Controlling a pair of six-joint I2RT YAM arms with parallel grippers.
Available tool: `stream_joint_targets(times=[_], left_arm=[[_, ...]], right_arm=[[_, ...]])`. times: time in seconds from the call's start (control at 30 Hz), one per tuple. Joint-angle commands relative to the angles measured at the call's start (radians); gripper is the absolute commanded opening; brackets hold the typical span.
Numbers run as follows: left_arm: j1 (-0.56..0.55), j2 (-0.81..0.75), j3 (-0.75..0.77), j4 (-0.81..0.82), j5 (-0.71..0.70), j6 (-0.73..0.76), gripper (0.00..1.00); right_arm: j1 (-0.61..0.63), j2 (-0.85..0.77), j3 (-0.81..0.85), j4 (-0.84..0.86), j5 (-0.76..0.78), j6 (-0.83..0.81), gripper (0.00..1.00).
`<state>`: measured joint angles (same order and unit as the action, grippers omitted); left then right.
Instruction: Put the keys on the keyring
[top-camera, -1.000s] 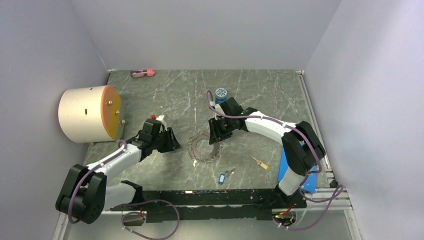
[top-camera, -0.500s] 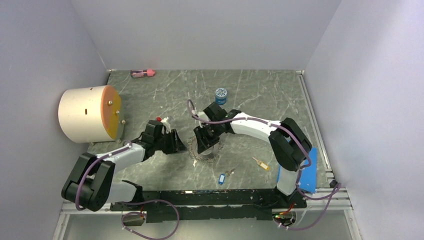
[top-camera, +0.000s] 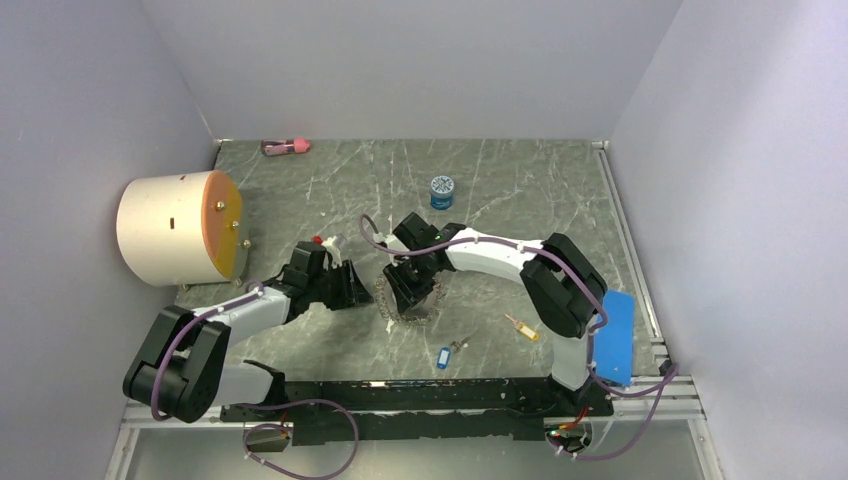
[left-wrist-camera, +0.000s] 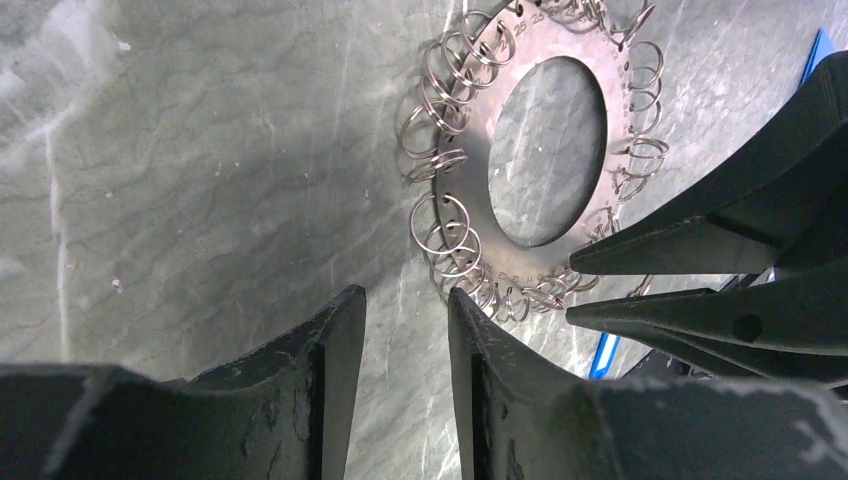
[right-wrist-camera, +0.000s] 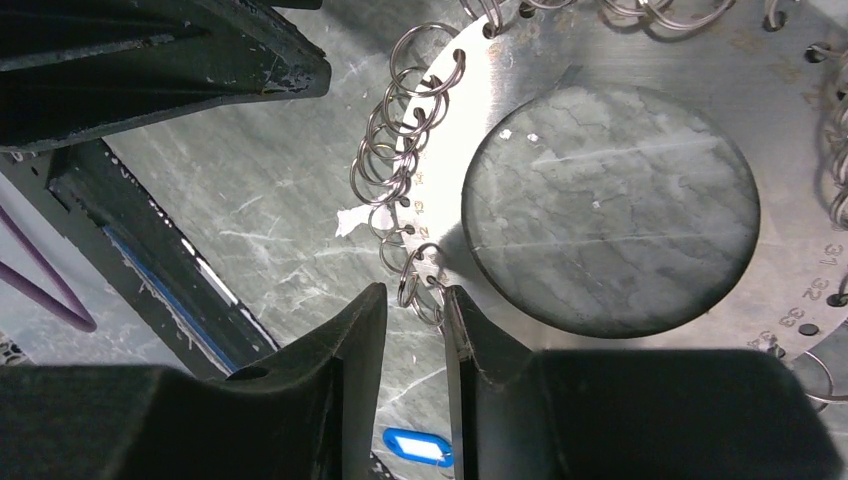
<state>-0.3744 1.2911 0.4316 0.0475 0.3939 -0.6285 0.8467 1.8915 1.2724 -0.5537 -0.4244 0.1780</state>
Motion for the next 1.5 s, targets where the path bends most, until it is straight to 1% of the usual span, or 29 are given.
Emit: stream_joint_targets(times=[0.0, 0.3, 0.43, 0.47, 0.57, 0.67, 0.7, 1.13, 1.33, 1.4, 1.47], left_arm=[[-0.001, -0.028, 0.010, -0.004, -0.012, 0.010, 0.41], [-0.001, -0.037, 0.002, -0.008, -0.021, 0.003, 0.41], [-0.001, -0.039, 0.004, -0.011, -0.025, 0.005, 0.41], [-0.001, -0.040, 0.004, -0.013, -0.025, 0.005, 0.41], [-0.001, -0.044, 0.006, -0.018, -0.028, 0.008, 0.41], [-0.001, -0.046, 0.004, -0.018, -0.030, 0.010, 0.41], [-0.001, -0.044, 0.006, -0.020, -0.031, 0.011, 0.41], [-0.001, -0.010, 0.015, 0.008, -0.012, 0.021, 0.42], [-0.001, 0.000, 0.022, 0.017, -0.002, 0.030, 0.41], [-0.001, -0.001, 0.025, 0.014, -0.001, 0.037, 0.41], [-0.001, -0.004, 0.032, 0.003, -0.006, 0.043, 0.41]], right_arm=[[0.015, 0.007, 0.032, -0.009, 0.004, -0.017, 0.32], [0.036, 0.016, 0.022, -0.007, 0.002, -0.014, 0.31], [0.038, 0.022, 0.024, -0.014, 0.021, -0.022, 0.20], [0.038, 0.019, 0.022, -0.014, 0.026, -0.023, 0.19], [0.038, 0.016, 0.024, -0.024, 0.049, -0.030, 0.08], [0.038, 0.013, 0.023, -0.033, 0.062, -0.039, 0.01], [0.037, 0.012, 0.020, -0.036, 0.066, -0.041, 0.00], [0.005, -0.037, -0.022, -0.038, 0.061, -0.048, 0.00], [-0.016, -0.056, -0.023, -0.015, 0.027, -0.041, 0.00], [-0.032, -0.065, -0.031, 0.008, -0.005, -0.029, 0.02], [-0.049, -0.073, -0.039, 0.032, -0.039, -0.017, 0.12]])
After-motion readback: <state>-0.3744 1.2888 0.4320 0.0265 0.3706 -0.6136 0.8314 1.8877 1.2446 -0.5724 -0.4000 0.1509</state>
